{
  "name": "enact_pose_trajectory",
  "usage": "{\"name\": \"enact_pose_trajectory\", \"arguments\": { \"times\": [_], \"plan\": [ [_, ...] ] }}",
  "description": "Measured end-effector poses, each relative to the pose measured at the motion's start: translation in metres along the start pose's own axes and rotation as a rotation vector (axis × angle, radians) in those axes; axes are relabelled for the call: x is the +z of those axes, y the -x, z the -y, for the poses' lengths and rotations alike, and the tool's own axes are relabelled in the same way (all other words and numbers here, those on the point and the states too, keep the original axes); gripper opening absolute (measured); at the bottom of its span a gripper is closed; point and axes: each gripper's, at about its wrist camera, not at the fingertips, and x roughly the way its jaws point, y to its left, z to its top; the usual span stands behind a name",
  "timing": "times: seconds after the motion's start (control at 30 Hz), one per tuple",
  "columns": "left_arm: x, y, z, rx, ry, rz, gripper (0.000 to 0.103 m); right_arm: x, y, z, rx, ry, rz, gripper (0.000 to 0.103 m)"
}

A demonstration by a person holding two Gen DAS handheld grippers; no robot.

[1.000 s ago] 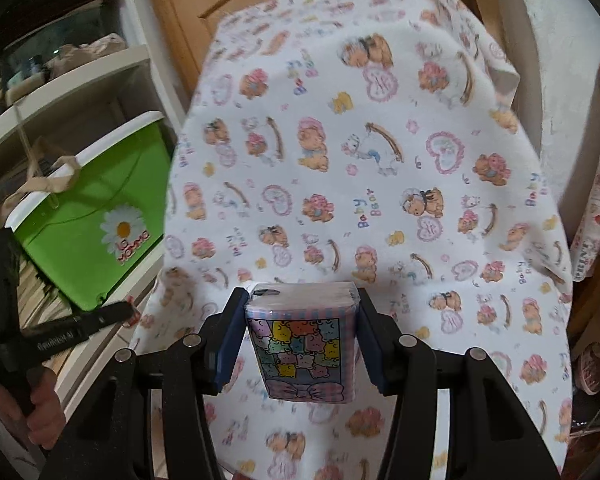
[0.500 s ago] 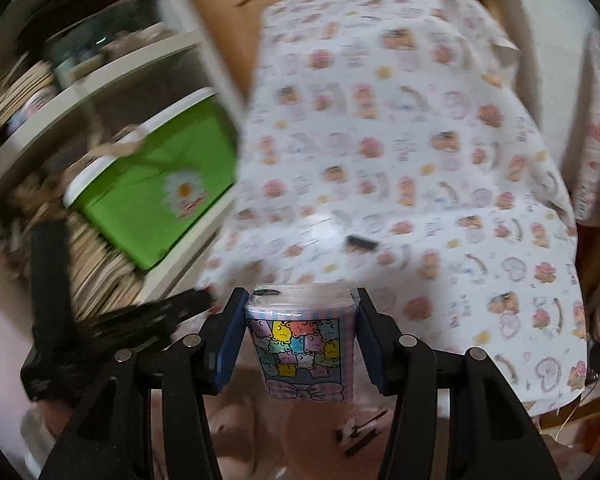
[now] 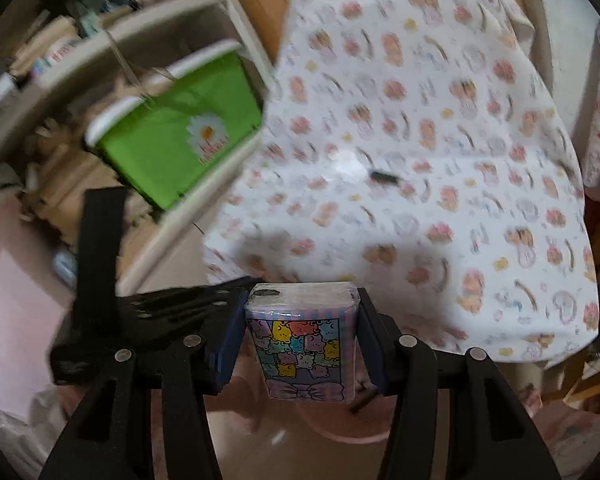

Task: Collect trash
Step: 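Carry cap and purple box over the pink basket and open both tools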

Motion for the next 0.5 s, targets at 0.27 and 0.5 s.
{"name": "enact_pose_trajectory", "arguments": {
  "times": [0.27,0.5],
  "plan": [
    [-0.022,-0.039,-0.023,0.004,0.106,-0.161,0.009,-0.026,-0.057,0.030,0.039,-0.098,-0.208,0.055],
    [-0.039,-0.079,-0.035,-0.058,0.158,-0.304,0.009,-0.053,-0.104,0.046,-0.017,-0.138,-0.315,0.055]
  ]
}}
